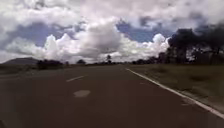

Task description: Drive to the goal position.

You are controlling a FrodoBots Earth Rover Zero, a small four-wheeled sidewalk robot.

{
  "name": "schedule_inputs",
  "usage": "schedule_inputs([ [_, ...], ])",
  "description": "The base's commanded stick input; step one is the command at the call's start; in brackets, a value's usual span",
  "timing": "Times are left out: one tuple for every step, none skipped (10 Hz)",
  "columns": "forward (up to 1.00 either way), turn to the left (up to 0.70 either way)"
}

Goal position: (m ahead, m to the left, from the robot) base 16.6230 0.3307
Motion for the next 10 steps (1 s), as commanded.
schedule_inputs([
  [1.00,0.00],
  [1.00,0.00],
  [1.00,0.00],
  [1.00,0.00],
  [1.00,0.00],
  [1.00,0.00],
  [1.00,0.00],
  [1.00,0.00],
  [1.00,0.00],
  [1.00,0.00],
])
